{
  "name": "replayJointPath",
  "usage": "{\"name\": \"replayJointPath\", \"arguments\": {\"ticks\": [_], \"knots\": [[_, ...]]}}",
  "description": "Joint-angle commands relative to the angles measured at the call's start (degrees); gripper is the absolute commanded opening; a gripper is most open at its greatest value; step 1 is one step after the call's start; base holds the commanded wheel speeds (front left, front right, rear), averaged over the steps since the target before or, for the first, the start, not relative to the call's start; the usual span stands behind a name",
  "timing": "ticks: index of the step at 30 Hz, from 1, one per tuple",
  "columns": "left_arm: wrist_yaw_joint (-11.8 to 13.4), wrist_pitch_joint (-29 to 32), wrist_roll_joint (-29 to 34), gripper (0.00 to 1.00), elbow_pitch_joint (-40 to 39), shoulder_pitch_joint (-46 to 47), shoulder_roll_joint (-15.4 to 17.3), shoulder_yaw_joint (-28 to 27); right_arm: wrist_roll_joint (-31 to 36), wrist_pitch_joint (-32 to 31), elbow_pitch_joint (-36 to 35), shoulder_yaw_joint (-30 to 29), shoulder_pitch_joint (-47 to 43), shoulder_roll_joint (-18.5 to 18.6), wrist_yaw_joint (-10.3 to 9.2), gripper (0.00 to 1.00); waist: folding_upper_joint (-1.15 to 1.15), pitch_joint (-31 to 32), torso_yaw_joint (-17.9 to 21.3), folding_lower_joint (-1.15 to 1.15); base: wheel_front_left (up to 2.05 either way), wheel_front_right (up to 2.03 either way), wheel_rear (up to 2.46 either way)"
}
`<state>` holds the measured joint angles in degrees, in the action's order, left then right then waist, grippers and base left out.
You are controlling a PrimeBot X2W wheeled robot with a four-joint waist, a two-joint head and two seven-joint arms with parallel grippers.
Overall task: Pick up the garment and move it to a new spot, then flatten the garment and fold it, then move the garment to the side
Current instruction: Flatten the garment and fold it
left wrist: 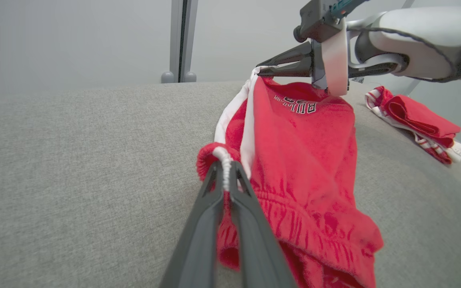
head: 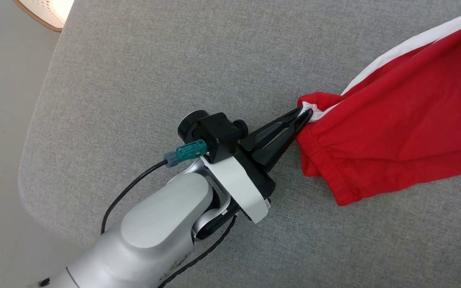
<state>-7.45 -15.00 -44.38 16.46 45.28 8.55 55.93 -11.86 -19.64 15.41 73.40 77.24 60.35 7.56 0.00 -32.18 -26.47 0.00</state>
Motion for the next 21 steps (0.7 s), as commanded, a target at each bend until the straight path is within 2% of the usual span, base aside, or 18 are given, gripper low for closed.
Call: {"name": "replayJointPath", "arguments": {"ticks": [1, 2, 3, 9, 14, 16, 21], "knots": [[-0.04, -0.23, 0.09, 0.23, 0.89, 1.23, 0.23, 0.23, 0.09, 0.58, 0.56, -0.02, 0.78, -0.32, -0.15, 1.00, 0.00, -0.19, -0.10, 0.00, 0.00, 0.00, 0.00], [-0.04, -0.23, -0.22, 0.56, 1.56, 1.26, 0.15, 0.38, -0.10, 0.73, 1.10, -0.02, 0.92, -0.42, -0.15, 1.00, 0.00, -0.23, -0.10, 0.00, 0.00, 0.00, 0.00], [-0.04, -0.23, -0.39, 1.00, 2.30, 1.33, 0.12, 0.55, -0.08, 0.82, 1.66, -0.01, 1.00, -0.57, -0.15, 1.00, 0.00, -0.23, -0.08, 0.00, 0.00, 0.00, 0.00], [-0.04, -0.23, -0.58, 1.00, 4.96, 1.49, -0.18, -0.31, -1.14, 2.14, 5.43, -0.02, 2.72, -1.89, -0.15, 1.00, 0.00, 0.74, 0.83, 0.00, 0.00, 0.00, 0.00], [-0.04, -0.24, 1.03, 1.00, 6.17, -0.03, 0.70, -2.27, -5.72, 5.95, 10.65, -0.13, 5.77, -4.39, -0.15, 1.00, 0.00, 2.98, 2.29, 0.00, 0.00, 0.00, 0.00], [-0.04, -0.23, 1.73, 1.00, 6.64, -0.71, 1.04, -3.77, -8.37, 9.08, 13.73, -1.88, 6.15, -6.09, -0.15, 1.00, 0.00, 4.12, 3.05, 0.00, 0.00, 0.00, 0.00], [-0.04, -0.23, 3.79, 1.00, 7.00, -3.55, 2.07, -9.80, -12.50, 18.98, 22.83, -12.07, 1.31, -12.66, -0.14, 1.00, 0.00, 8.19, 5.24, 0.00, 0.00, 0.00, 0.00]]}}
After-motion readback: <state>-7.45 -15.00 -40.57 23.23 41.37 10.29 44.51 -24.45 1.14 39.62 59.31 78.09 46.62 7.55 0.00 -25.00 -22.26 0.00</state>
